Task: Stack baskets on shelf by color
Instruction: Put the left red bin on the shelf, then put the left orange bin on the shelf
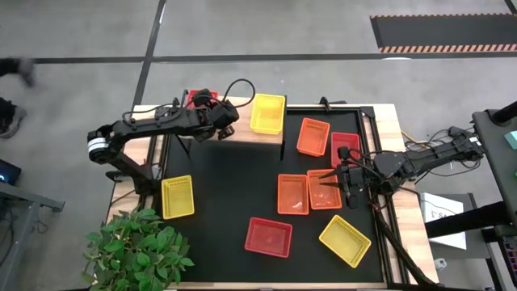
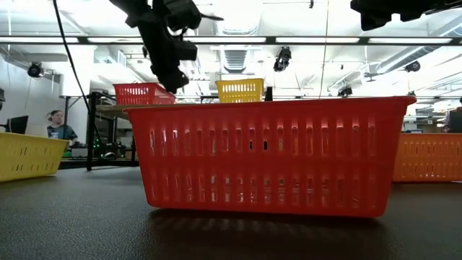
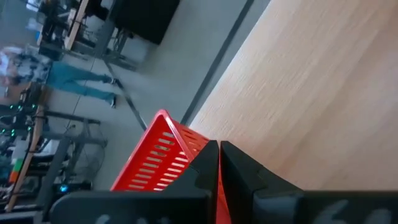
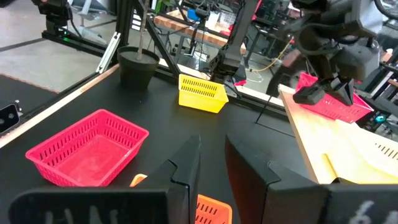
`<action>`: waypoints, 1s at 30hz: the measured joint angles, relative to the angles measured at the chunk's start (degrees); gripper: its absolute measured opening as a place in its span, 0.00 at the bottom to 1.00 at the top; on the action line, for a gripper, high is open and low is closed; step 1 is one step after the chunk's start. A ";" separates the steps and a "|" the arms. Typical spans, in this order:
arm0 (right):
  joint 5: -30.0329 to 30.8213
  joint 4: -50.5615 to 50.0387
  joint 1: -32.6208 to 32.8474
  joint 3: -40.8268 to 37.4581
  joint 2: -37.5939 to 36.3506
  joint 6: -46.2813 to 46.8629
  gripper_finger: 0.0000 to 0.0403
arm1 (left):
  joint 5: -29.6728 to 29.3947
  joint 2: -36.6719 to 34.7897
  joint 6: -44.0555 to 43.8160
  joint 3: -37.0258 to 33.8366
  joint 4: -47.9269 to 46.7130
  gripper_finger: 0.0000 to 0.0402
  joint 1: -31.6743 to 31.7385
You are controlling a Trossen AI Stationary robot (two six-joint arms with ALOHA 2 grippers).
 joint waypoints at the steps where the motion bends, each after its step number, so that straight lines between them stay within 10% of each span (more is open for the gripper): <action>1: 0.00 0.00 -0.01 0.00 0.00 -0.01 0.16 | 0.11 -0.50 -0.02 0.00 0.07 0.00 -0.80; 7: 0.00 0.07 0.00 0.00 0.00 0.02 0.16 | 2.31 -4.50 -0.29 -0.16 0.81 0.00 -10.50; 19: 0.00 0.57 -0.02 0.00 0.02 1.88 0.16 | 25.90 -5.79 -0.88 -2.22 8.73 0.00 -33.21; 30: 0.00 0.55 -0.02 0.00 0.02 1.99 0.16 | 27.54 -1.46 -14.31 -2.27 13.63 0.00 -44.11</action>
